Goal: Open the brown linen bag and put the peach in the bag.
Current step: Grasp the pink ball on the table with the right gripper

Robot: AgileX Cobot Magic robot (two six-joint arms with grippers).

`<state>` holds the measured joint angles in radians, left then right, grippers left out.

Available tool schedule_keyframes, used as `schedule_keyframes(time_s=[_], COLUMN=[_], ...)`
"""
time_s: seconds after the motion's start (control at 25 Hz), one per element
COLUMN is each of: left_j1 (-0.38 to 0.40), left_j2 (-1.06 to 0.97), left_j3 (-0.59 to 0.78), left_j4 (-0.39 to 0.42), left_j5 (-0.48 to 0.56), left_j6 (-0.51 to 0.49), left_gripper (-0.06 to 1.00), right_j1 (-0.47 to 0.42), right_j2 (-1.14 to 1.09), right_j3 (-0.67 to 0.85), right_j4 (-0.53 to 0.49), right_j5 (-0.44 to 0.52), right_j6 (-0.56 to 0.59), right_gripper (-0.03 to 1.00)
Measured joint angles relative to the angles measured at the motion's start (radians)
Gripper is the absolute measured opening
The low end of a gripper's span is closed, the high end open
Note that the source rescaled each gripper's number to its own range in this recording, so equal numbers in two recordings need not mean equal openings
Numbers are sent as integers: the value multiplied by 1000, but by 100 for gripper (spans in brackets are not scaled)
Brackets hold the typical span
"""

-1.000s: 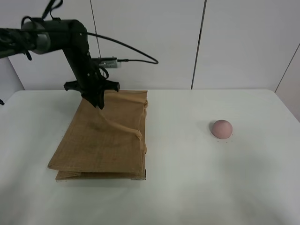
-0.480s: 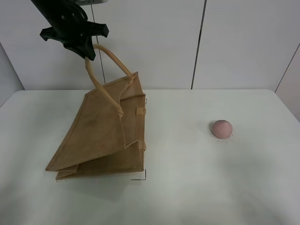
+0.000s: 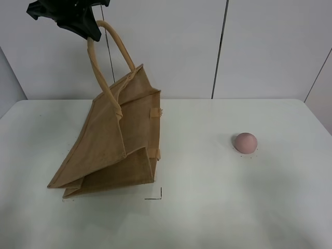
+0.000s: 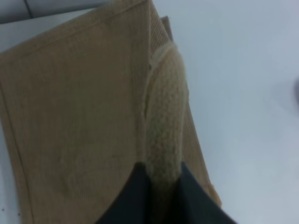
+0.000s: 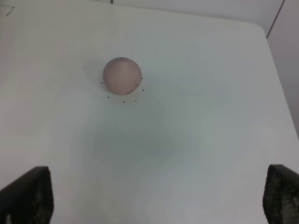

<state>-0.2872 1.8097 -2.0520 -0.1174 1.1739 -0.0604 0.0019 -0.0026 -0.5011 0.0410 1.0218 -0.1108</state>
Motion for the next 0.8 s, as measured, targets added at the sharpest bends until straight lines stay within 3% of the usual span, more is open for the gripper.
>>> schedule_keyframes(time_s=[0.48,0.8], left_j1=[0,0], left_j2=[-14,-14], left_j3=[0,0], left_j4=[-26,-30], left_j5=[0,0], left_j6=[4,7], left_gripper=[0,0], right_j1=[0,0], right_j2=[28,556], right_j3=[0,-97], right_j4=[0,7], right_j5=[0,11], right_j6=[0,0], right_gripper=[100,100])
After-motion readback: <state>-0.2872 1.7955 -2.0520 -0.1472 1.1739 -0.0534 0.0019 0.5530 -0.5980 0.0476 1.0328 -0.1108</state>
